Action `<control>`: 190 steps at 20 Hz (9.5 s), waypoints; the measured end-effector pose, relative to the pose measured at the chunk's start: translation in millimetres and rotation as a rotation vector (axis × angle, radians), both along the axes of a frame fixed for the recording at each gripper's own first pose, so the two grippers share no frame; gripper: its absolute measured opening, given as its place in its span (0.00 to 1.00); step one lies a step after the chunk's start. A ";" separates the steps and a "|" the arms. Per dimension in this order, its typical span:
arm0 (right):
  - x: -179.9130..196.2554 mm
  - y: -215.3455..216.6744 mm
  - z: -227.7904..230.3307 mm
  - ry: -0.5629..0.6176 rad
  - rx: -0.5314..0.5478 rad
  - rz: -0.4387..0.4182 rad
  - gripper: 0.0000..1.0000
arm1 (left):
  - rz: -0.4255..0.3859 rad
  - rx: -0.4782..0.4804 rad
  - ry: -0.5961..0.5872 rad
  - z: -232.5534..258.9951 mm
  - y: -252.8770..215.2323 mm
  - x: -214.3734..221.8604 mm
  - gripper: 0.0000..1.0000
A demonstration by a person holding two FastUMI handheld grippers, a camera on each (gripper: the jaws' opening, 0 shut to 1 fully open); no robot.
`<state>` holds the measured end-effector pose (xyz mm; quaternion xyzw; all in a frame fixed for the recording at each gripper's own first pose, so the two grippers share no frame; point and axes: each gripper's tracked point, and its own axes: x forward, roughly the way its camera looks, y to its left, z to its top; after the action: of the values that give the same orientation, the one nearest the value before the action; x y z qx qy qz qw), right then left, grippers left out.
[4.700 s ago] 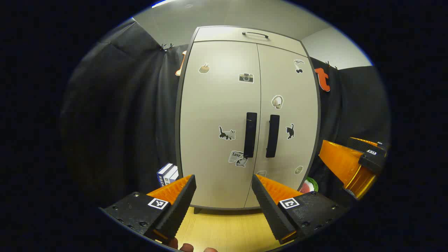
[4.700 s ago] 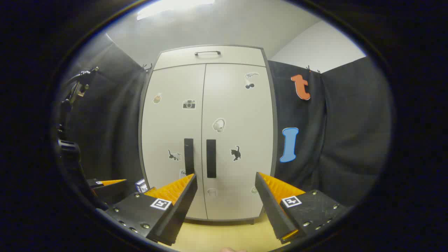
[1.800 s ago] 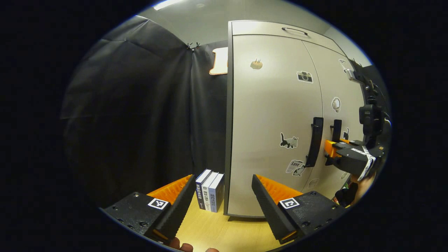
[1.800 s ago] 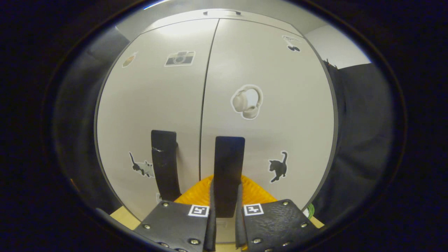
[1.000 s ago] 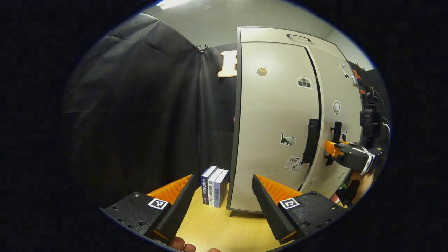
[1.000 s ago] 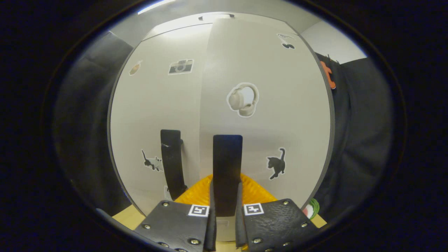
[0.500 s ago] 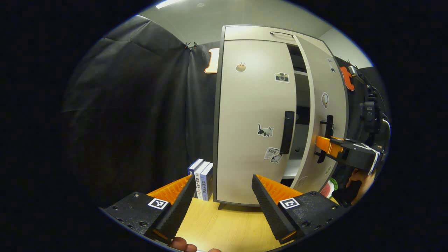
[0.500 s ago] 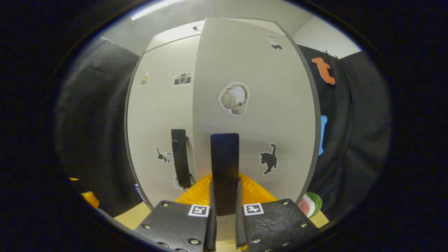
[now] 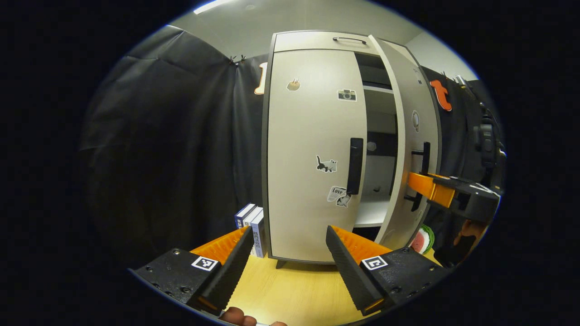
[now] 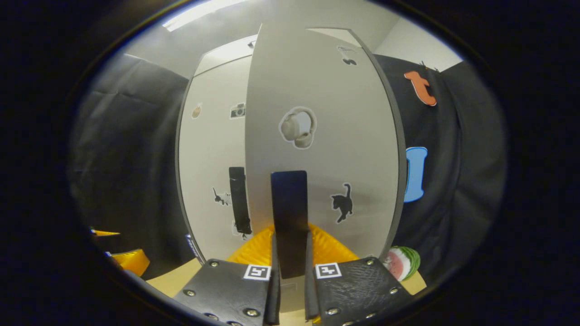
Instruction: Open the right door of the double-door shoe cabinet with the right hand, and open the left door with the left hand.
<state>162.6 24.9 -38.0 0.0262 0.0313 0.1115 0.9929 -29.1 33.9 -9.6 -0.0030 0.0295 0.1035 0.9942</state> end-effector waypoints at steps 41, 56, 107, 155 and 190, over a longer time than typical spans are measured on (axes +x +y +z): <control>-60.2 -203.1 -3.6 0.018 0.104 -0.224 0.02 | -0.157 -0.028 0.032 -14.9 -96.5 52.4 0.99; -96.8 -210.7 1.5 0.040 0.057 -0.308 0.02 | -0.199 0.004 -0.020 13.3 -84.1 121.2 0.99; -150.3 -218.7 -44.0 0.158 0.077 -0.438 0.03 | -0.305 0.035 -0.068 40.4 -78.6 153.2 0.16; -158.5 -87.4 -52.9 0.189 0.057 -0.163 0.02 | -0.112 0.014 -0.060 40.5 100.3 26.1 0.00; -119.8 -20.1 36.2 0.006 0.039 -0.051 0.03 | -0.327 -0.051 -0.230 121.8 -41.3 -16.9 0.00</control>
<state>42.9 4.8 -1.7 0.0469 0.0312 0.0865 0.9947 -46.0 -7.4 112.2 -0.0351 -0.0816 -0.0610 0.9942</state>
